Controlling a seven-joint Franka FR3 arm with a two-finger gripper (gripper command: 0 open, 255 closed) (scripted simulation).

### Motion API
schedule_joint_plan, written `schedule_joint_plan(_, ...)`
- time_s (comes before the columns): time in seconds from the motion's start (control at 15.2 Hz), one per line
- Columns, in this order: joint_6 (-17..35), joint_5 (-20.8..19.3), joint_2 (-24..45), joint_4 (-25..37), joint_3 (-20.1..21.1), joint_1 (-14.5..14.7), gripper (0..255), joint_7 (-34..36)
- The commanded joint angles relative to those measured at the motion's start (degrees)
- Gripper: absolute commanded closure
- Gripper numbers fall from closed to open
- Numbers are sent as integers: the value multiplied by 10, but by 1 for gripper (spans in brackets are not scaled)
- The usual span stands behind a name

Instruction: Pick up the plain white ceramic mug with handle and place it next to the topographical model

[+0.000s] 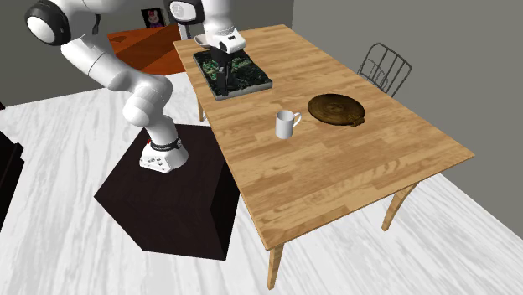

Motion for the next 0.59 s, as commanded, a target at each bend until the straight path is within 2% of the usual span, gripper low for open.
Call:
schedule_joint_plan(0.0, 0, 0, 0, 0, 0, 0, 0, 0)
schedule_joint_plan(0.53, 125, 3, 174, 37, 34, 5, 0, 26)
